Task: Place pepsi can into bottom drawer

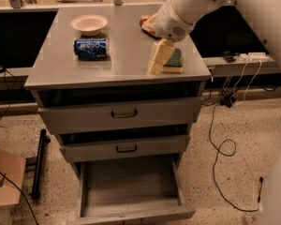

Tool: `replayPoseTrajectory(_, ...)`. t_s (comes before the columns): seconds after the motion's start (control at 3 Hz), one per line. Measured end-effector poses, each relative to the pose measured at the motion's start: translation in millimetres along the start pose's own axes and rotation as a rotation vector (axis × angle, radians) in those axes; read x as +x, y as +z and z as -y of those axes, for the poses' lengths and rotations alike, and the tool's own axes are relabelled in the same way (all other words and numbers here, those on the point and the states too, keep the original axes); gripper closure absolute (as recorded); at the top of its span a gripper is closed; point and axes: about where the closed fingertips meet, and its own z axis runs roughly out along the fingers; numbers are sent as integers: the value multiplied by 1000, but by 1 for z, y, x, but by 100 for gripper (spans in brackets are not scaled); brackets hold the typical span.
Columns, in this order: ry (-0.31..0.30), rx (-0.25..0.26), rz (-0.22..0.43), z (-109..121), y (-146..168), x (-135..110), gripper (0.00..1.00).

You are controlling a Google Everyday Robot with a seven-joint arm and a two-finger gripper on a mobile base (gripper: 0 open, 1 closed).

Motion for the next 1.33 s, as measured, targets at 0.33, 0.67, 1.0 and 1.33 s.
replayPoseTrajectory(0.33, -33, -47, 65, 24, 44, -9, 0)
replayPoseTrajectory(0.67, -33, -83, 168, 52, 92, -24, 0)
replayPoseTrajectory(1.0, -48, -105, 247, 72, 129, -48, 0)
replayPoseTrajectory(1.33, -54, -109, 287, 82, 146, -60, 0)
